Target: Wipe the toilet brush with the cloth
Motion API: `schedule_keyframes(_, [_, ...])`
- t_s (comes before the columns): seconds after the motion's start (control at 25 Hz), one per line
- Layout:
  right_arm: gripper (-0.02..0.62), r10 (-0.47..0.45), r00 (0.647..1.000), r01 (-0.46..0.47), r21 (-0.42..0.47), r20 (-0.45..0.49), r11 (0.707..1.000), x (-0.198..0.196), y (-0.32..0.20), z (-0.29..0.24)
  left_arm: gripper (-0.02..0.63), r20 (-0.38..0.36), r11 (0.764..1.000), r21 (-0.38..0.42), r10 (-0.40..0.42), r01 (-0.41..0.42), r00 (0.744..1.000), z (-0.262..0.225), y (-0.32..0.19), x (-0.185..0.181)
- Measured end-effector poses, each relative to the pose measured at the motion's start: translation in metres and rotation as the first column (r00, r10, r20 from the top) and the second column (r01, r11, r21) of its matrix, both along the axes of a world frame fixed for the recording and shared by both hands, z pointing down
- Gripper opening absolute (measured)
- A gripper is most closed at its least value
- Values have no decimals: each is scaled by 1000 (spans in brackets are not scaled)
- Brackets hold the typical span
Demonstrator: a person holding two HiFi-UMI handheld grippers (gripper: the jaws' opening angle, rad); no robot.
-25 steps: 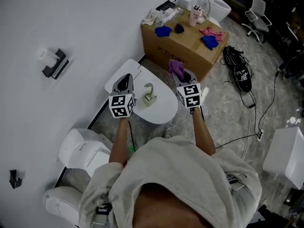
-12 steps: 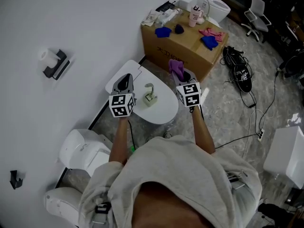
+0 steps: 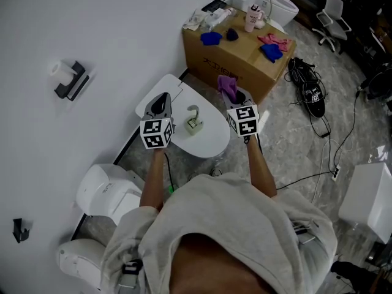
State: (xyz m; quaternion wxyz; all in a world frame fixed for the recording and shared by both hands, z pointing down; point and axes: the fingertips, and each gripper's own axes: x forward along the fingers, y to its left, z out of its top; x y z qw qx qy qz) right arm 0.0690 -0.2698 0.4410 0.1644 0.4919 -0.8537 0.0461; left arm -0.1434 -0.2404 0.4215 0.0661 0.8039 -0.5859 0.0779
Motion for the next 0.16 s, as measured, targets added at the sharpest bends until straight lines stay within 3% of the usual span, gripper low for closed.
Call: schedule_keyframes(0.16, [101,1,1000,-1,-8,-2,1000,-2,-2,2,20,-3,1000,-5,-4,4,1000,1,-2,-4])
